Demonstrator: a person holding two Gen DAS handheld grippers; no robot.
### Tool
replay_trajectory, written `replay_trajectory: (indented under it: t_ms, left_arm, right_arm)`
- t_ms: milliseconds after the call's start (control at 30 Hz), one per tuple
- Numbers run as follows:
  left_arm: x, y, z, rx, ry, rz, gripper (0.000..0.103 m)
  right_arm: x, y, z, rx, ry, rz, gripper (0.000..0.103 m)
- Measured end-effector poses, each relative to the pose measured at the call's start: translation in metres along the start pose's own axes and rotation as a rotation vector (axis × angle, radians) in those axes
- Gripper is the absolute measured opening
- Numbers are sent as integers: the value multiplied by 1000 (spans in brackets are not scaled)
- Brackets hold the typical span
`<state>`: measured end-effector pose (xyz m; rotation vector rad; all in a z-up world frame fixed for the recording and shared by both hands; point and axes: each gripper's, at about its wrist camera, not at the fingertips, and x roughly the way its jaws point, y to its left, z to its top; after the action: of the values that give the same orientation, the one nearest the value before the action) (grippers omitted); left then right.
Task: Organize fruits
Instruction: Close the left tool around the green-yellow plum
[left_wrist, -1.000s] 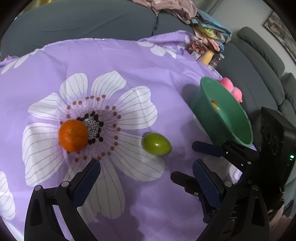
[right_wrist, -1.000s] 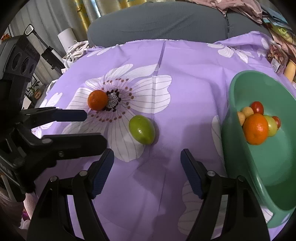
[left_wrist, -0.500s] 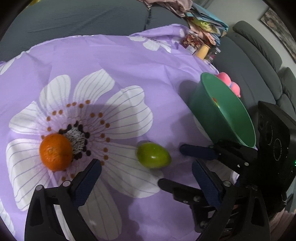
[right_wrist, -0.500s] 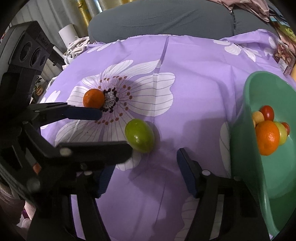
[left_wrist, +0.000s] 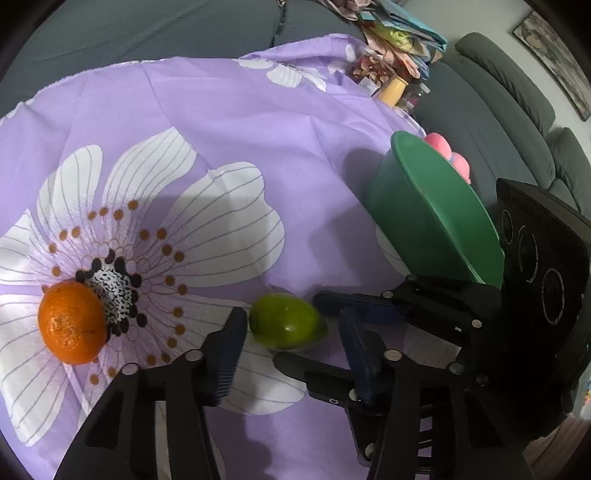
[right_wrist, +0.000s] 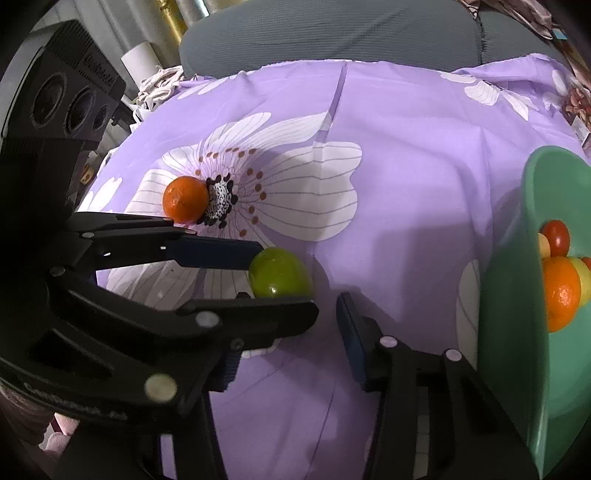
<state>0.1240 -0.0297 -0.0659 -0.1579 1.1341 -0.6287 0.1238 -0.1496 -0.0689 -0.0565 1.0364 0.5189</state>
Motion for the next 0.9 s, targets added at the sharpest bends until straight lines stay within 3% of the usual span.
replay_trajectory:
  t_ms: [67, 100, 400, 900]
  left_arm:
    - [1, 1, 1, -7, 4, -1, 47]
    - [2, 2, 1, -12, 5, -4, 44]
    - [-4, -4, -1, 6, -6, 14, 44]
    - [-40, -43, -20, 71, -62, 58, 44]
  right_arm:
    - [1, 2, 1, -13, 3, -3, 41]
    - [1, 2, 1, -16, 4, -2, 34]
    - [-3, 6, -1, -37, -9, 6, 33]
    - [-48, 27, -18, -56, -93, -1, 33]
